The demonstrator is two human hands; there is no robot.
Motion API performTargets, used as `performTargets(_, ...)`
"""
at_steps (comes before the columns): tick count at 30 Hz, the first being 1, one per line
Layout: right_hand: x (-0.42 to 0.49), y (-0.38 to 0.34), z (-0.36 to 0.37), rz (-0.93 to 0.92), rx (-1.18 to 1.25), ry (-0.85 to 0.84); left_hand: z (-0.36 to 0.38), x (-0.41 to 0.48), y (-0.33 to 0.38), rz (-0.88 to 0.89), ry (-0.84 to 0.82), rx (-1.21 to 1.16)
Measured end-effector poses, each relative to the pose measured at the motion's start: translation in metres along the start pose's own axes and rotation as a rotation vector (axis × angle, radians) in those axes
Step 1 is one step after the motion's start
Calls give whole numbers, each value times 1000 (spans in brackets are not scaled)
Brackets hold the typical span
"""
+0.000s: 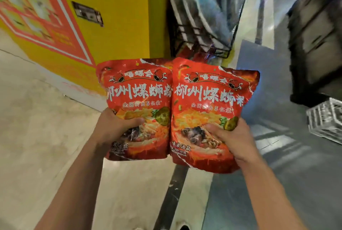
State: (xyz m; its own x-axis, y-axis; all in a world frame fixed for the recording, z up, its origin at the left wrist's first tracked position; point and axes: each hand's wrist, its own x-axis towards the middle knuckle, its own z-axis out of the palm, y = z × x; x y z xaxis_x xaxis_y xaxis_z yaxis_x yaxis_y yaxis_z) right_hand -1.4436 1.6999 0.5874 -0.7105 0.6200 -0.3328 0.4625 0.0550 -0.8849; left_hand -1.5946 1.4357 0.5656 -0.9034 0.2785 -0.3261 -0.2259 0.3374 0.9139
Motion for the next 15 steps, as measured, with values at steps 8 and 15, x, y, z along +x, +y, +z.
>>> performTargets(8,-169,-113,-138,-124,62,365,13,-87,176,244,-262,11)
performTargets(15,-344,-121,-230,-123,193,861,105,-172,291,502,-672,19)
